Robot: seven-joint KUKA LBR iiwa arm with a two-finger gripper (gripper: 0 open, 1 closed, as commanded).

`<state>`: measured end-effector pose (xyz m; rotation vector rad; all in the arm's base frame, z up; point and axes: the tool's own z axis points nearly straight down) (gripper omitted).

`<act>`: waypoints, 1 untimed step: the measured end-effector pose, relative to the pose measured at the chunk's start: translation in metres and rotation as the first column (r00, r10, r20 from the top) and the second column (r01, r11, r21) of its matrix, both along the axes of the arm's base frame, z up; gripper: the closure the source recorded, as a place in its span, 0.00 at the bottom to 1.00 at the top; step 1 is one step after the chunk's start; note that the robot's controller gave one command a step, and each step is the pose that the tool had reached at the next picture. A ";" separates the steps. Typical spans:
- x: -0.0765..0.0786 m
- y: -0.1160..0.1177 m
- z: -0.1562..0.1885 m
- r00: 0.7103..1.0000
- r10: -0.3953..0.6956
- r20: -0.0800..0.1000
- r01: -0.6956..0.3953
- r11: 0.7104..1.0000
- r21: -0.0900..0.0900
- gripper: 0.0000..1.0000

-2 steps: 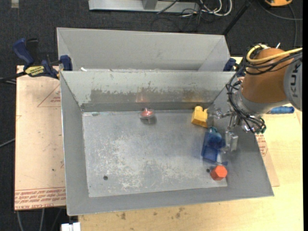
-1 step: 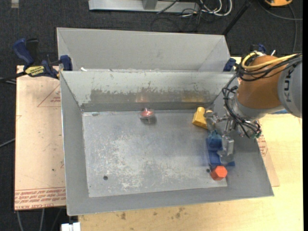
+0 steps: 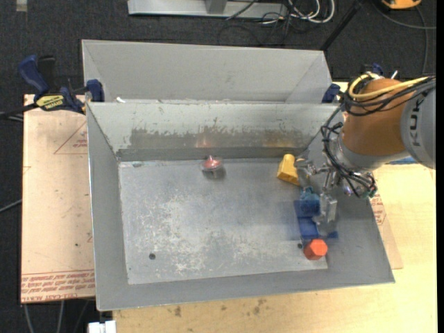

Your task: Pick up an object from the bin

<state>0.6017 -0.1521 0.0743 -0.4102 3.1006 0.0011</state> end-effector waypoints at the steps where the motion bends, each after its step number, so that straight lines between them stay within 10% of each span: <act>1: 0.000 0.001 0.001 1.000 -0.001 -0.001 0.001 1.000 0.002 1.00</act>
Offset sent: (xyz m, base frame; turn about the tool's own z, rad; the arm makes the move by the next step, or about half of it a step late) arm 0.0000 0.0000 0.0000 0.0000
